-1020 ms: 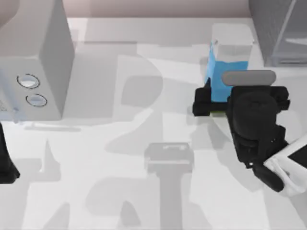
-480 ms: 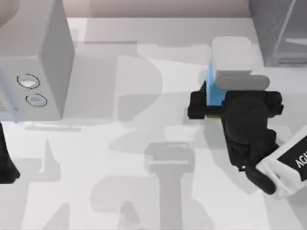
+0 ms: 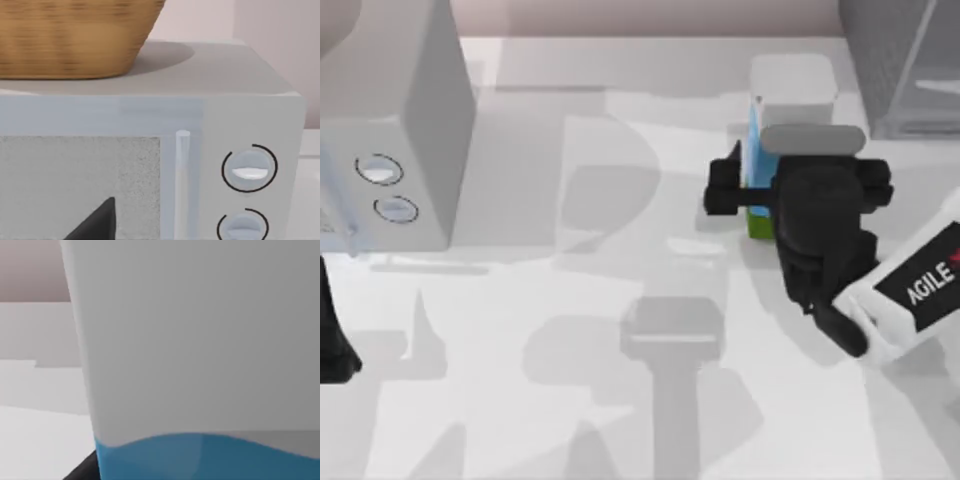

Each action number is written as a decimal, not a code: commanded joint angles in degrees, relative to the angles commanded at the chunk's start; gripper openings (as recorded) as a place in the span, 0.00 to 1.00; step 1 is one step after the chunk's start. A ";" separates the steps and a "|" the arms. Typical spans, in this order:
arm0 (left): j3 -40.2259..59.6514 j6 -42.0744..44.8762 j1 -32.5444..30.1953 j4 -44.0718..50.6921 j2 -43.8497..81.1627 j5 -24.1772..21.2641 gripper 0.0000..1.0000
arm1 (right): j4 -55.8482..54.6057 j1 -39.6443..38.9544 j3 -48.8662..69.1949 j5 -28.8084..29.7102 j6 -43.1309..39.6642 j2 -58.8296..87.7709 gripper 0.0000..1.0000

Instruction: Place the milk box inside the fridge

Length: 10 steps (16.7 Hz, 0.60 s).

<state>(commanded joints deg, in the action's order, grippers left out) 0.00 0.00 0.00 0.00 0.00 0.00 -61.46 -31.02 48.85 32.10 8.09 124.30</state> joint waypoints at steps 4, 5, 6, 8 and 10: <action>0.00 0.00 0.00 0.00 0.00 0.00 1.00 | 0.11 0.22 0.51 -0.21 -0.07 0.36 1.00; 0.00 0.00 0.00 0.00 0.00 0.00 1.00 | 0.11 0.22 0.51 -0.21 -0.07 0.36 0.92; 0.00 0.00 0.00 0.00 0.00 0.00 1.00 | 0.11 0.22 0.51 -0.21 -0.07 0.36 0.85; 0.00 0.00 0.00 0.00 0.00 0.00 1.00 | 0.11 0.22 0.51 -0.21 -0.07 0.36 0.70; 0.00 0.00 0.00 0.00 0.00 0.00 1.00 | 0.11 0.22 0.51 -0.21 -0.07 0.36 0.55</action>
<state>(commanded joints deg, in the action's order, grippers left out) 0.00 0.00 0.00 0.00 0.00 0.00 -61.35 -30.80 49.36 31.89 8.03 124.66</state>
